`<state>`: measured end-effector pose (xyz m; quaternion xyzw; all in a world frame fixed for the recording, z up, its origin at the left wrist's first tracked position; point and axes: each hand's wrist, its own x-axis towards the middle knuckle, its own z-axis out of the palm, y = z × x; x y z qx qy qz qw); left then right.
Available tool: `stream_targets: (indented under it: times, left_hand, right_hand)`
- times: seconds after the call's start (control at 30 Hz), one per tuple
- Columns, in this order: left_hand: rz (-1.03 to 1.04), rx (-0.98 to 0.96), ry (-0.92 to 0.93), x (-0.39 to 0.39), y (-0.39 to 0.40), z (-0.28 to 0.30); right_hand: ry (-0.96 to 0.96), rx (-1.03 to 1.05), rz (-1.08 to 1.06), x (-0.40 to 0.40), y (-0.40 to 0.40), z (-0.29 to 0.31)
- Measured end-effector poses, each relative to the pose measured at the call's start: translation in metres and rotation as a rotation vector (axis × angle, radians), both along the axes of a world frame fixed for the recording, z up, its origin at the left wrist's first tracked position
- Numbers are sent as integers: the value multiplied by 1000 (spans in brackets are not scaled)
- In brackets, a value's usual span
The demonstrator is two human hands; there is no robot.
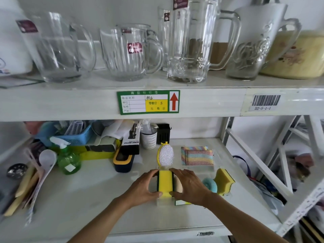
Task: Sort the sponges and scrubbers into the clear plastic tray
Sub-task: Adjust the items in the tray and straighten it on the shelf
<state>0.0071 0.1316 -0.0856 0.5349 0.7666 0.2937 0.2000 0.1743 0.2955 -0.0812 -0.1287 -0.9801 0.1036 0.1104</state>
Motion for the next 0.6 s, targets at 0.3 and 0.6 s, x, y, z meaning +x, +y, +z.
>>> stream_targets:
  times: [0.3, 0.6]
  left_hand:
    - [57, -54, -25, -2, 11, 2]
    - [64, 105, 3, 0, 2, 7]
  right_hand:
    - [-77, -67, -30, -9, 9, -1]
    - [-55, -141, -18, 5, 19, 10]
